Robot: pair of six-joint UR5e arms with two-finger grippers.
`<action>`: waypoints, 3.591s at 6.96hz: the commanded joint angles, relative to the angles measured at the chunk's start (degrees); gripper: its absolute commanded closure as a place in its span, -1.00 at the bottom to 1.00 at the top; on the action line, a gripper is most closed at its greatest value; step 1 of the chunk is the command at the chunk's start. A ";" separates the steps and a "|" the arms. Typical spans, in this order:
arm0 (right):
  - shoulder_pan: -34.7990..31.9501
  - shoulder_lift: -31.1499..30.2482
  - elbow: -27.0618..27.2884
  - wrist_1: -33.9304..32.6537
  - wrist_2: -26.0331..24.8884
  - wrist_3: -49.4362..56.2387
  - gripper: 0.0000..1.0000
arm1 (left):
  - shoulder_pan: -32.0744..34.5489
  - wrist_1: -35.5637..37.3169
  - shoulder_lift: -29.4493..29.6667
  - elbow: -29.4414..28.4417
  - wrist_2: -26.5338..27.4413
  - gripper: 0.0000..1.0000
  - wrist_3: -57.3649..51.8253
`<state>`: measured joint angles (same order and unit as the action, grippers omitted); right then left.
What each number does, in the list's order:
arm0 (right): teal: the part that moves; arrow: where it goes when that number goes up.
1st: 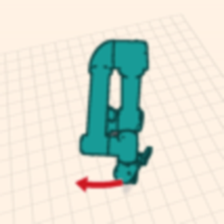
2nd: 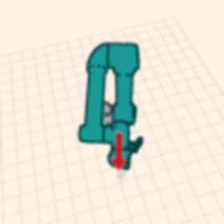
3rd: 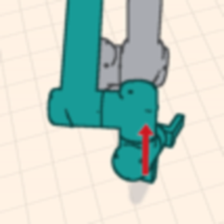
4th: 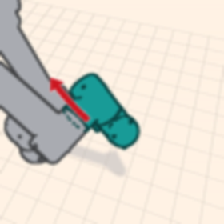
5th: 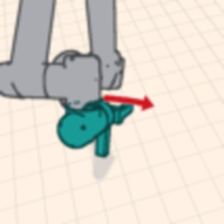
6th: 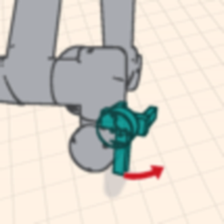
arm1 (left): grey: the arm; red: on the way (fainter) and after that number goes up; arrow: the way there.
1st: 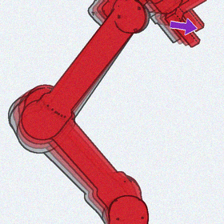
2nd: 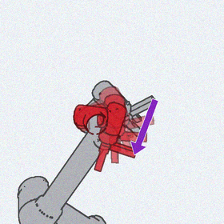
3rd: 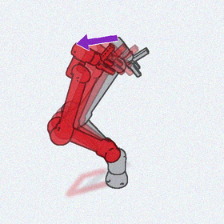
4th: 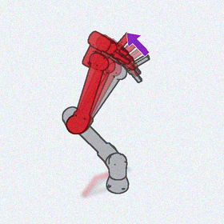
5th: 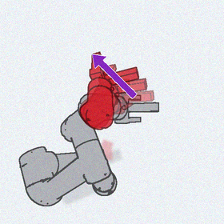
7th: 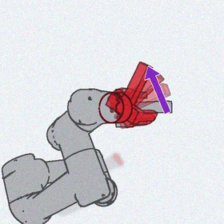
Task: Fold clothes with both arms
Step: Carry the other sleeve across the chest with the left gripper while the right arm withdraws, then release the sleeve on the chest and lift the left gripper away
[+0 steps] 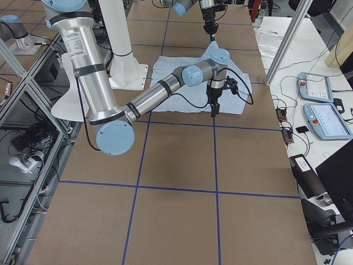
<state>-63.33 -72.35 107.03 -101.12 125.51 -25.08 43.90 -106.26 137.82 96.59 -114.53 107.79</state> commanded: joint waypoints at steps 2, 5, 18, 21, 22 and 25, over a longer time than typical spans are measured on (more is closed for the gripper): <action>-0.39 -0.24 -0.07 -0.13 0.00 0.91 -1.00 | -5.12 -11.51 2.98 -8.34 4.20 1.00 9.11; -0.30 -0.24 -0.16 -0.05 0.00 0.82 -1.00 | -7.14 -11.94 2.80 -9.66 5.89 1.00 11.91; 0.14 -0.15 2.02 0.83 5.69 -1.71 -1.00 | -12.09 -17.47 4.70 -20.74 13.57 -1.00 -9.74; 12.83 -4.70 10.01 7.55 -1.72 -20.37 -1.00 | -9.28 0.02 -9.92 3.02 11.02 -1.00 -22.23; 16.71 -9.95 10.21 17.61 -3.15 -25.76 -1.00 | -8.57 4.35 -13.16 8.73 10.13 -1.00 -25.92; 29.82 -20.54 10.65 34.40 -11.42 -40.81 -1.00 | -8.13 4.49 -23.99 19.41 10.03 -1.00 -30.00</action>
<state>-38.17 -90.36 117.31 -70.34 116.30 -60.88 35.55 -102.07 116.94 112.91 -104.43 78.97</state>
